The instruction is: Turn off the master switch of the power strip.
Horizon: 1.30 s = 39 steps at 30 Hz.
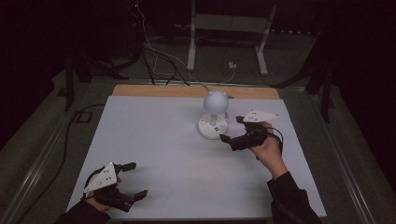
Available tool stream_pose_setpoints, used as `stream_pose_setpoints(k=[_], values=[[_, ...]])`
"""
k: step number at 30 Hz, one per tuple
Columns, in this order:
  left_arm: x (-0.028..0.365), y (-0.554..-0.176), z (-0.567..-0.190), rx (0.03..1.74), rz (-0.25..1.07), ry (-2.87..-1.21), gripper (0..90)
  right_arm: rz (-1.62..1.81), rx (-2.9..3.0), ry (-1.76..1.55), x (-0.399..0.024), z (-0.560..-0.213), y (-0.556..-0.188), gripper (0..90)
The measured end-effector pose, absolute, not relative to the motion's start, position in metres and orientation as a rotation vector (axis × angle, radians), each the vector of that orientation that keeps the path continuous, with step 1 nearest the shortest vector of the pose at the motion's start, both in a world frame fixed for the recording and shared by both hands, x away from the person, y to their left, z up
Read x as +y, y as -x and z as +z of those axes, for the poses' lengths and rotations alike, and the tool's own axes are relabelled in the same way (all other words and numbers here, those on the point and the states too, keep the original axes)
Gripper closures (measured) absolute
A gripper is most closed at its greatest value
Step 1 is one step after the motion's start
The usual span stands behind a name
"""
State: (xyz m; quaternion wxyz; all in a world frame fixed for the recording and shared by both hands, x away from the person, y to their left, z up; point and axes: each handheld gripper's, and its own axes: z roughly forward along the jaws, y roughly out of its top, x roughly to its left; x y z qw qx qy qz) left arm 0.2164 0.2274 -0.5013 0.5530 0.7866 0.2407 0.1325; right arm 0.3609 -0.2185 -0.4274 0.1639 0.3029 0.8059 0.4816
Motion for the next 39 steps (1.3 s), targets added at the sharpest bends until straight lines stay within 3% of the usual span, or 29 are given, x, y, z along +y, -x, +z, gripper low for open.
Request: stream_pose_setpoints(k=[19,29,39], values=[[0.226,-0.216,-0.501,0.558,0.306,-1.867,0.3,1.304,2.253,-0.983,-0.219,-0.452,-0.395,2.4],[0.226,-0.216,-0.501,0.558,0.303,-1.864,0.3,1.224,2.252,-1.051,-0.216,-0.466,-0.408,19.0],[0.226,-0.216,-0.501,0.56,0.297,-1.866,0.3,1.178,2.202,-1.115,-0.215,-0.478,-0.416,19.5]])
